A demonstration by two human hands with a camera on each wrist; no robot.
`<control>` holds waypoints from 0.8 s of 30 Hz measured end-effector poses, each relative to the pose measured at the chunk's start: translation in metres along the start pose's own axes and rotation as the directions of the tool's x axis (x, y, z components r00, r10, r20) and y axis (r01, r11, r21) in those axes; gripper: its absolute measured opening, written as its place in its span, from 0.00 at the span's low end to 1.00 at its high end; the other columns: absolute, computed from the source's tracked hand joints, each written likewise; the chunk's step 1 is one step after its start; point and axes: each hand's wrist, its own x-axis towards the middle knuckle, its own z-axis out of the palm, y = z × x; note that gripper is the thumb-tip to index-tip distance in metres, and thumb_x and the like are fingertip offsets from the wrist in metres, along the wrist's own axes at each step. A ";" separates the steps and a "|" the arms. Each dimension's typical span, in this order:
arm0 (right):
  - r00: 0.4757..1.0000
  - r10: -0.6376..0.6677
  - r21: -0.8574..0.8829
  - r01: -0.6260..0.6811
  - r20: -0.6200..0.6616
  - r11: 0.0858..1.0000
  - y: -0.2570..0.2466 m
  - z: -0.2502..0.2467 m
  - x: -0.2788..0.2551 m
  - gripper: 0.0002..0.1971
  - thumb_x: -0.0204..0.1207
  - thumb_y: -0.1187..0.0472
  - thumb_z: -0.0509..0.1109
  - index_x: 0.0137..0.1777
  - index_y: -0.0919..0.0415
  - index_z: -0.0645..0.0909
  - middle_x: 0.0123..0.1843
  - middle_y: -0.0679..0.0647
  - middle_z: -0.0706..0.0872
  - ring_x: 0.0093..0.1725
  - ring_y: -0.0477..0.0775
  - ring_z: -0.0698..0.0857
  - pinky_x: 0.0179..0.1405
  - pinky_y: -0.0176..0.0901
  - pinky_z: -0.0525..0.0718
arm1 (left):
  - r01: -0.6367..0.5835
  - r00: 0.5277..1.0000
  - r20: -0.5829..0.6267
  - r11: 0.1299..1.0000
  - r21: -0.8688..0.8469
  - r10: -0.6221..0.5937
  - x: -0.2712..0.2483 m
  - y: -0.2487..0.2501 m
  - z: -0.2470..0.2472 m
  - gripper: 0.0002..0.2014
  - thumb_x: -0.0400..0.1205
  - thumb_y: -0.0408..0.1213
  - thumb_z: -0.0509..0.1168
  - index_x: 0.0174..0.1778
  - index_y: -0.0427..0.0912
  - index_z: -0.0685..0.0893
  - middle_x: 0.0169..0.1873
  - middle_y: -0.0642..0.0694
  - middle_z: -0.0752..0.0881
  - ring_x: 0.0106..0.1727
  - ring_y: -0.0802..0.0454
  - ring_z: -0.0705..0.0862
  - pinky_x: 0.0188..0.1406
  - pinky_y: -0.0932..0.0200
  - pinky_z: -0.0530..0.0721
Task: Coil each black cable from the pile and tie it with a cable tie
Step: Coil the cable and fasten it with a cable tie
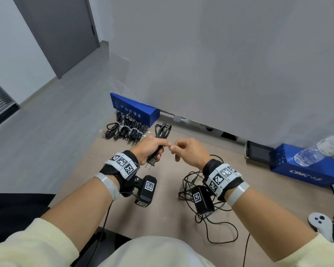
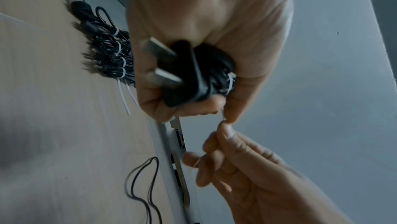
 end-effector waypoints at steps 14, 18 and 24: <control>0.984 0.002 0.091 -0.018 0.176 0.996 -0.030 0.043 0.073 0.16 0.82 0.47 0.71 0.37 0.56 0.85 0.28 0.47 0.87 0.23 0.36 0.76 0.33 0.35 0.74 | -0.134 0.973 -0.213 0.967 -0.215 0.088 -0.001 -0.020 -0.058 0.12 0.75 0.29 0.74 0.37 0.41 0.76 0.20 0.47 0.74 0.18 0.53 0.69 0.18 0.61 0.69; 0.984 -0.007 -0.012 0.009 0.176 1.000 -0.037 0.069 0.096 0.17 0.81 0.44 0.72 0.35 0.53 0.86 0.28 0.46 0.88 0.26 0.38 0.79 0.39 0.40 0.81 | -0.057 0.981 -0.194 0.983 -0.176 0.023 -0.001 -0.023 -0.094 0.08 0.76 0.33 0.72 0.39 0.38 0.77 0.20 0.46 0.75 0.18 0.51 0.70 0.18 0.61 0.70; 0.960 0.026 0.098 -0.056 0.279 0.994 -0.047 0.100 0.114 0.16 0.82 0.48 0.72 0.39 0.59 0.88 0.28 0.49 0.85 0.23 0.37 0.76 0.33 0.34 0.72 | -0.116 0.969 -0.234 0.985 -0.130 0.083 -0.001 -0.037 -0.119 0.10 0.77 0.29 0.73 0.48 0.36 0.78 0.21 0.44 0.77 0.16 0.53 0.70 0.14 0.63 0.69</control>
